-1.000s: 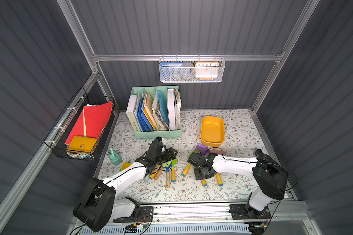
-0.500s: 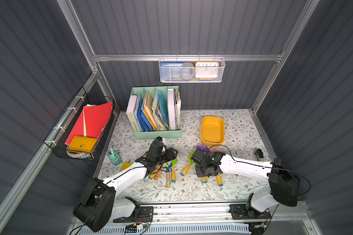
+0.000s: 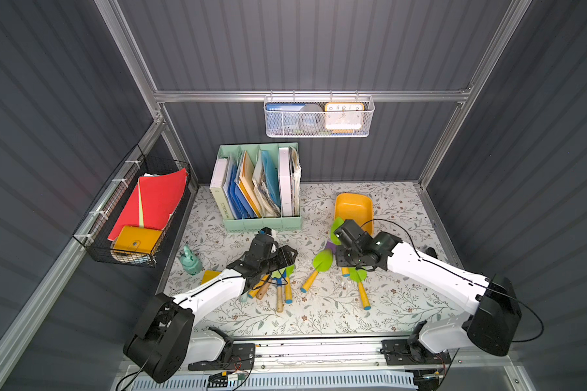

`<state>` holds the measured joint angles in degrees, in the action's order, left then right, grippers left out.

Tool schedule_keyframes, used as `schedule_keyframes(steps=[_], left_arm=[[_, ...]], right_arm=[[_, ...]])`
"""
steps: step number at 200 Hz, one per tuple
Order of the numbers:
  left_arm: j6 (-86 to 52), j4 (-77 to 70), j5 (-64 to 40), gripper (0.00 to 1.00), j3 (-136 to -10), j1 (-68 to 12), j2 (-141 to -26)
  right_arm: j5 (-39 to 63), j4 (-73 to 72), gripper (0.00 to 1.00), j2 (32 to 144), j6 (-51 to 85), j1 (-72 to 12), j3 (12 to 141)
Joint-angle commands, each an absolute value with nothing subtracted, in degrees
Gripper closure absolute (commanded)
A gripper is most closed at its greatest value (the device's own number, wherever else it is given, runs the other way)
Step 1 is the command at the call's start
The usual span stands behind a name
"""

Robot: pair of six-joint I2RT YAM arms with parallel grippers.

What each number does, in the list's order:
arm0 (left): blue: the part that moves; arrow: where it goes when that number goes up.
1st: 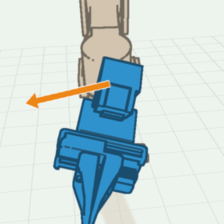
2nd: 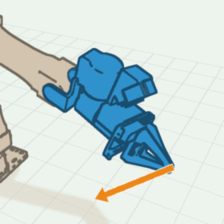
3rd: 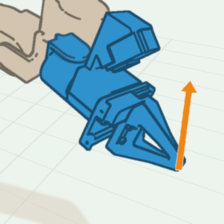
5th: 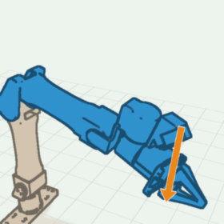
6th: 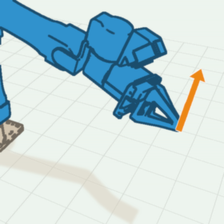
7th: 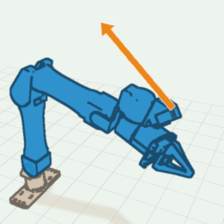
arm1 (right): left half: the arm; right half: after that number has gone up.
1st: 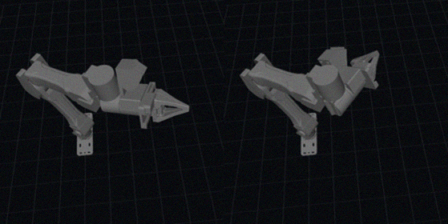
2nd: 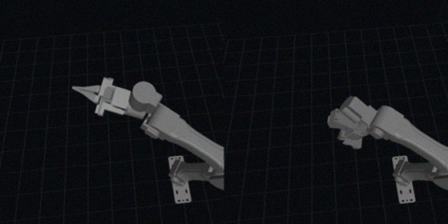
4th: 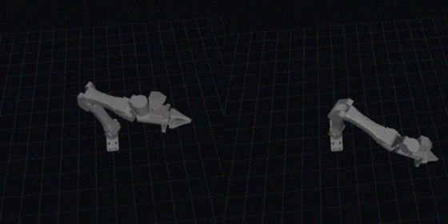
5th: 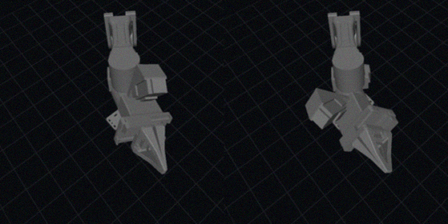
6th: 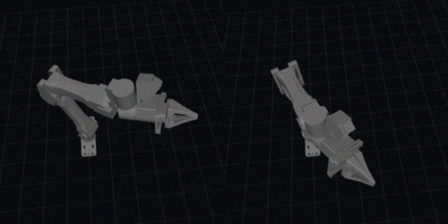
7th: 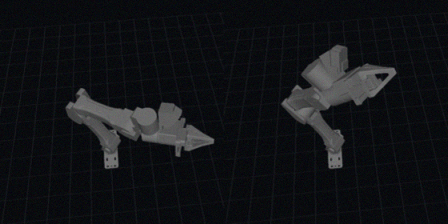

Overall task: Put the shovel into the storage box
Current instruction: Place the shovel in the storage box.

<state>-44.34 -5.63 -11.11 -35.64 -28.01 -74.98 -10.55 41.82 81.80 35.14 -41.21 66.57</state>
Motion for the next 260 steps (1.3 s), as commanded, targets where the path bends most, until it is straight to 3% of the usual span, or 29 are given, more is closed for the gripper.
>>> schedule_keyframes(steps=[1, 142, 260], left_arm=[[-44.91, -6.76, -11.07, 0.33, -37.40, -28.56, -75.71], [-45.24, -7.03, -10.83, 0.33, -37.57, -29.71, -77.20], [-45.26, -7.28, -10.55, 0.33, -37.72, -30.23, -78.29]], right_arm=[[-10.94, 42.02, 0.82, 82.18, 32.04, -37.39, 71.00], [-6.53, 37.50, 0.82, 108.08, 31.11, -18.07, 89.98], [-8.58, 42.29, 0.81, 122.72, 24.79, -13.62, 99.69]])
